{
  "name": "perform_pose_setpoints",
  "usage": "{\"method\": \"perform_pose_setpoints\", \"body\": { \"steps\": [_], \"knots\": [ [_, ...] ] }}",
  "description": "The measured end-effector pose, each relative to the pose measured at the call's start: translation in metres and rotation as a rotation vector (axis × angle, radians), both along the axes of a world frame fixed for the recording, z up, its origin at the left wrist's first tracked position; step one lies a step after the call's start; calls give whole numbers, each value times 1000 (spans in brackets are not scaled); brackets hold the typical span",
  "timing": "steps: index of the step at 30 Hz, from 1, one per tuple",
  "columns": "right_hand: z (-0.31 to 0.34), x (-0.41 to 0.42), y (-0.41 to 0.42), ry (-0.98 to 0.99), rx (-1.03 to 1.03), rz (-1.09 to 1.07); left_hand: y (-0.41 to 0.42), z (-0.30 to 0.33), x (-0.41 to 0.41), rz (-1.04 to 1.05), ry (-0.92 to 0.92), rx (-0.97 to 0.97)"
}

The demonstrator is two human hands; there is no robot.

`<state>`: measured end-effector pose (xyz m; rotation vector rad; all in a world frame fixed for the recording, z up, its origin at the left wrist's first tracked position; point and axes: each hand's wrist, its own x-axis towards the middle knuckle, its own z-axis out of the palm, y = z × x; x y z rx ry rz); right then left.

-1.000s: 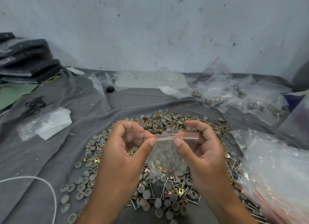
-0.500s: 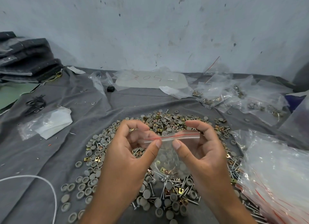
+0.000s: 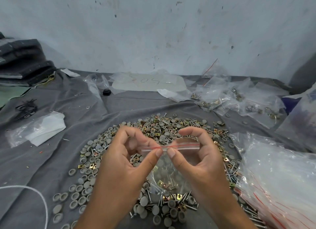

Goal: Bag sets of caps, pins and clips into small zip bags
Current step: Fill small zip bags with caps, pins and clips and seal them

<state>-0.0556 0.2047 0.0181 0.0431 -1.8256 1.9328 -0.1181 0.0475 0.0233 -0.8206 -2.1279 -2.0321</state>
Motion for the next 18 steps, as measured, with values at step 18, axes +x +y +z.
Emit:
{"method": "perform_pose_setpoints", "body": {
  "steps": [18],
  "knots": [
    [20, 0, 32, -122, 77, 49, -6, 9, -3, -56, -215, 47]
  ]
}}
